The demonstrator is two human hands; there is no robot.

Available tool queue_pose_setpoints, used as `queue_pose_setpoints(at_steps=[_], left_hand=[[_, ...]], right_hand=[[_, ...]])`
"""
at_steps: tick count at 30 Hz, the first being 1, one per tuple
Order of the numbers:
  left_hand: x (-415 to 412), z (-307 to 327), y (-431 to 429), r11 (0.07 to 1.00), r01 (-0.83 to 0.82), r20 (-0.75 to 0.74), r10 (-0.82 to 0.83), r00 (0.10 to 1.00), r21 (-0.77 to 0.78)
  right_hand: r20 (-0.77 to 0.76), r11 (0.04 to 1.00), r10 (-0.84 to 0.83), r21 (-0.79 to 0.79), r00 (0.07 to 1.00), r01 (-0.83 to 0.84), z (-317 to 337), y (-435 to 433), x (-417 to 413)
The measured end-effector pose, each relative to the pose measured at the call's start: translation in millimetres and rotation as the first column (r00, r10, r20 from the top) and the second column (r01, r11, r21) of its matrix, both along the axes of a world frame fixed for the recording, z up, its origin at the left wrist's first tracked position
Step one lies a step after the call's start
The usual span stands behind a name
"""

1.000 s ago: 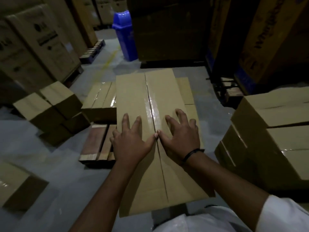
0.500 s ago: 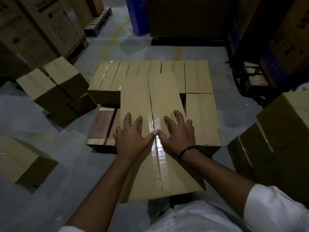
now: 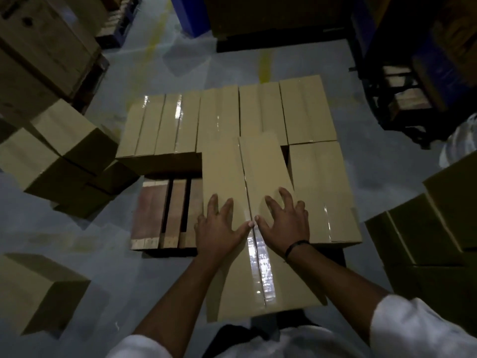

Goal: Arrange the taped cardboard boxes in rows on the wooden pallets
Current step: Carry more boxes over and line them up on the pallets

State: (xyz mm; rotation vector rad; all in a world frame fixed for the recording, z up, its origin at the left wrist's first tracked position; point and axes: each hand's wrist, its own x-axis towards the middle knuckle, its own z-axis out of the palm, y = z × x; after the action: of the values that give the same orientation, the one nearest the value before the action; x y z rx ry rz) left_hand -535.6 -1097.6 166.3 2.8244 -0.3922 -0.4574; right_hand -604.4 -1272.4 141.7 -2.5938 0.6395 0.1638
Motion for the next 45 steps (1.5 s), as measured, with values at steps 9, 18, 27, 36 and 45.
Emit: queue_pose_setpoints(at_steps=[9,18,27,36,45], left_hand=[[68,-87,-14,0.993,0.107,-0.130,-0.112,0.985,-0.046],[101,-189,-1,0.965,0.251,-0.384,-0.261,0.886,-0.076],[131,-271,-39,0.928,0.372,-0.334,-0.357,0.872,-0.022],[157,-365,-66,0.932,0.344,-0.231,-0.361,0.903,-0.112],[127,-399,-72,0.952,0.297,-0.281,-0.305,0.910,-0.070]], right_hand=[[-0.197,0.999,-0.018,0.043,0.980,0.027,-67,-20,55],[-0.394,0.996,0.019,0.084,0.919,0.016,-149,-19,81],[-0.348,0.990,-0.037,0.115,0.937,0.082,-253,-58,95],[-0.307,0.998,-0.017,0.050,0.952,0.034,-330,-100,124],[-0.429,0.988,0.119,-0.037,0.896,-0.149,-361,-103,101]])
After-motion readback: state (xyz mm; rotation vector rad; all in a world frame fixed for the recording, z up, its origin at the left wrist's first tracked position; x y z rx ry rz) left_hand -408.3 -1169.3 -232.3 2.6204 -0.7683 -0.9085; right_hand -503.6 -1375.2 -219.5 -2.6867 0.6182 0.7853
